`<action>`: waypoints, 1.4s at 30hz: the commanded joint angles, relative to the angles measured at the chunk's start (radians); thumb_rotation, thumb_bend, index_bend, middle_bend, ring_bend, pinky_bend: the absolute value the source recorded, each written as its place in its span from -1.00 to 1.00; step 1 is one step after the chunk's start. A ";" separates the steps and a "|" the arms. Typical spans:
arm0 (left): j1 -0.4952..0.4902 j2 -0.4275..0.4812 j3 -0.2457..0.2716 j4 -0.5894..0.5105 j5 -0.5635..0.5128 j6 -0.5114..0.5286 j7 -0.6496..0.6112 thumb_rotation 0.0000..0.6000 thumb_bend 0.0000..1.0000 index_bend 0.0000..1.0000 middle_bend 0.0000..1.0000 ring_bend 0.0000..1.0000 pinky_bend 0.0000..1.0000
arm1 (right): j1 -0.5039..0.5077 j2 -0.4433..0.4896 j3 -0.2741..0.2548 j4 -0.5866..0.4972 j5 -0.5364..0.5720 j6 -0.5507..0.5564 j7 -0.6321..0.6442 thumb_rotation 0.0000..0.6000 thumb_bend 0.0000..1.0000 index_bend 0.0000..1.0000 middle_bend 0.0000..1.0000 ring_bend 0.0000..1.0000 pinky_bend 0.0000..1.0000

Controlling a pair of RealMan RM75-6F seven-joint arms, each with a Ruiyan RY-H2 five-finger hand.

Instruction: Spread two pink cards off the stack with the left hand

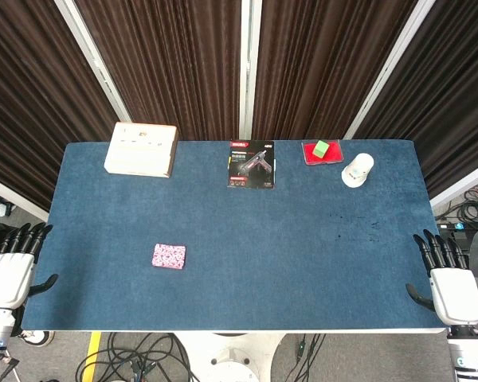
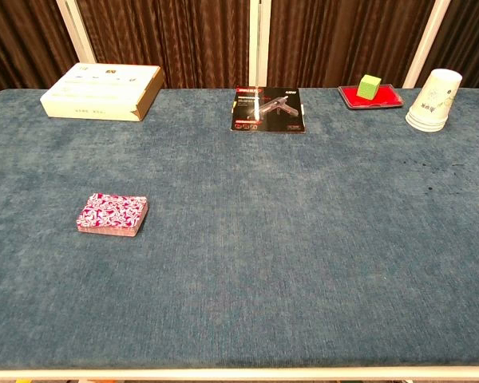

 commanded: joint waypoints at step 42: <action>-0.278 -0.266 -0.021 0.066 -0.104 -0.383 0.193 1.00 -0.63 -0.77 -0.78 -0.96 -0.65 | 0.027 0.035 0.041 0.001 0.066 -0.036 0.001 1.00 -0.74 -1.00 -1.00 -1.00 -1.00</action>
